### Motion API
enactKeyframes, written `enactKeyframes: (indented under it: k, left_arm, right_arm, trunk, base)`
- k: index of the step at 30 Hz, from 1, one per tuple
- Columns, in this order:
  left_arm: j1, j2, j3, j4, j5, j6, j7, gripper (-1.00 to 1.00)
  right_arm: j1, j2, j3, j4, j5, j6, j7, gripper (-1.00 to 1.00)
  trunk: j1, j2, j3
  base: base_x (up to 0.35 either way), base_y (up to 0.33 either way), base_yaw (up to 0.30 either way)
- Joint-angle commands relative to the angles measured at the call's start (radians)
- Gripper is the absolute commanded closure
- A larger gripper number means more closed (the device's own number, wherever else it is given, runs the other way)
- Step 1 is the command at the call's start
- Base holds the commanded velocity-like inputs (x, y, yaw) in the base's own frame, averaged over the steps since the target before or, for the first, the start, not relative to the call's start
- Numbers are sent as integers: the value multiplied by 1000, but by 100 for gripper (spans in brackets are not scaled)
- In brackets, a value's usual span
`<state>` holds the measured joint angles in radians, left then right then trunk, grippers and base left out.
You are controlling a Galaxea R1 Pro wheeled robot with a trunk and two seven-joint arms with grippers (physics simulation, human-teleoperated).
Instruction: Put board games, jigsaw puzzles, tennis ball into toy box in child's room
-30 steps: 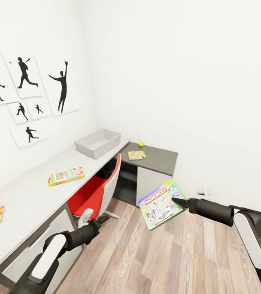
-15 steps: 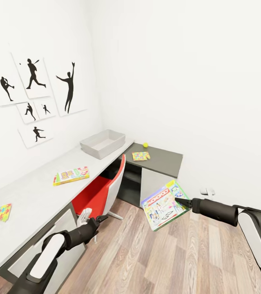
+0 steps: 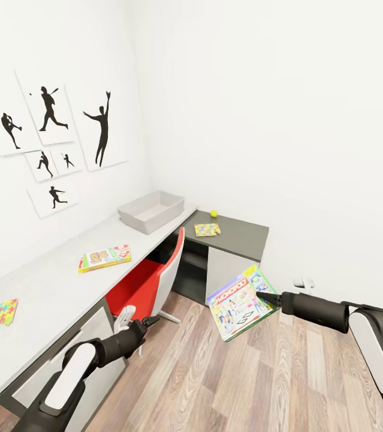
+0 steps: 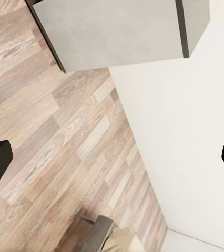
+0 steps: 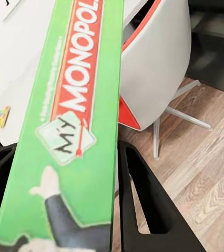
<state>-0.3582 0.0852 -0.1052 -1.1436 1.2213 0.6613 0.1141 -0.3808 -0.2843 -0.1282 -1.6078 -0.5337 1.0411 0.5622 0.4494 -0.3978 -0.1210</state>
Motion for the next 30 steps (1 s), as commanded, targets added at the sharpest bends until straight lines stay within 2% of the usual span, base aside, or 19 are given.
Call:
enactKeyframes:
  k: [1,9,10,11,16,30]
  left_arm:
    - [-1,1,-2,-4,10,1,10,-100]
    - [1,5,-4,-10,8,0,7,-100]
    - [5,5,-6,-10,3,0,6,-100]
    - [8,5,-8,-10,-26,1,6,-100]
    - [9,2,-8,-9,-58,0,7,-100]
    - [10,3,4,4,-70,-1,6,-100]
  right_arm:
    - [-1,0,-2,0,6,5,8,100]
    - [-1,1,-2,0,5,5,9,100]
    - [-1,4,-1,0,5,5,9,100]
    - [-1,5,-1,0,5,5,9,100]
    - [-1,2,-2,0,5,5,9,100]
    - [-1,-2,-4,0,6,4,7,100]
  trunk:
    - [1,-2,-2]
    - [1,-2,-2]
    - [1,-2,-2]
    - [1,-2,-2]
    - [1,-2,-2]
    - [1,-2,-2]
  base:
    - [0,0,1]
    - [0,0,46]
    - [0,0,218]
    - [0,0,261]
    - [0,0,273]
    - [0,0,290]
